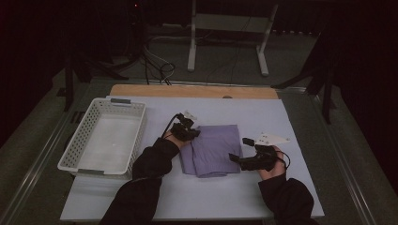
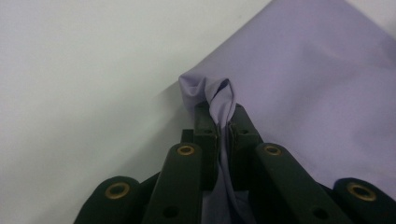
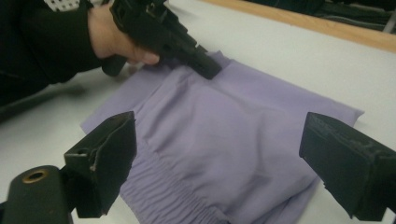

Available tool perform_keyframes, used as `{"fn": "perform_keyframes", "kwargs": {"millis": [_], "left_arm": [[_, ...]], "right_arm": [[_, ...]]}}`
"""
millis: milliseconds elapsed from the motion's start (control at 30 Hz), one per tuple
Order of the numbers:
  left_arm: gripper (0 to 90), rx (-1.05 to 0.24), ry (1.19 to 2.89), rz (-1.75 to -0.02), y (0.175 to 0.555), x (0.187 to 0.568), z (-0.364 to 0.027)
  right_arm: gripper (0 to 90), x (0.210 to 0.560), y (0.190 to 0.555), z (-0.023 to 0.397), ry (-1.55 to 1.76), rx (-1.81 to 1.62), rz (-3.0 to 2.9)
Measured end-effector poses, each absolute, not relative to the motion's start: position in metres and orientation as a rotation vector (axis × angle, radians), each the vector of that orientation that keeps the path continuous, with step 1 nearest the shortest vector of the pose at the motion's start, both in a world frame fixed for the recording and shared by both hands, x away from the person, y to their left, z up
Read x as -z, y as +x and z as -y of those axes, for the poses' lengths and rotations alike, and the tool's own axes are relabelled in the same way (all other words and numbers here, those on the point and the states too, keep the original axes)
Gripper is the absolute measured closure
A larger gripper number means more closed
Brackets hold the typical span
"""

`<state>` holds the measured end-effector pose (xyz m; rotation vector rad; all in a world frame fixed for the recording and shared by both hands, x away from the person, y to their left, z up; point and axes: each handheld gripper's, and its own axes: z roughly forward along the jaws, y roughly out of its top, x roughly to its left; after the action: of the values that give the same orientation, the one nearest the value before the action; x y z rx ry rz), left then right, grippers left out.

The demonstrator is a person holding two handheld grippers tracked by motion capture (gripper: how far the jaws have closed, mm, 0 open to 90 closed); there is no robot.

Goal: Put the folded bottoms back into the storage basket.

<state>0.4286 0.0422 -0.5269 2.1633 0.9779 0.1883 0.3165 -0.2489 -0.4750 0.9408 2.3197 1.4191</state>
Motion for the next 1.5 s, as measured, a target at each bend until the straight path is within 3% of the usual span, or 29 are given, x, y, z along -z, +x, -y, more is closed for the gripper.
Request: {"fn": "perform_keyframes", "kwargs": {"millis": [633, 1000, 1500], "left_arm": [[85.5, -0.127, 1.97, -1.002, 0.422, 0.509, -0.049], [85.5, -0.168, 1.976, -0.978, 0.418, 0.505, -0.045], [85.5, -0.148, 1.971, -1.013, 0.421, 0.513, -0.048]], "right_arm": [[10.1, 0.473, 0.363, 0.255, 0.957, -1.404, -2.331], [10.9, 0.48, 0.404, 0.252, 1.014, -1.376, -2.363], [10.8, 0.522, 0.452, 0.251, 1.162, -1.187, -2.403]]}}
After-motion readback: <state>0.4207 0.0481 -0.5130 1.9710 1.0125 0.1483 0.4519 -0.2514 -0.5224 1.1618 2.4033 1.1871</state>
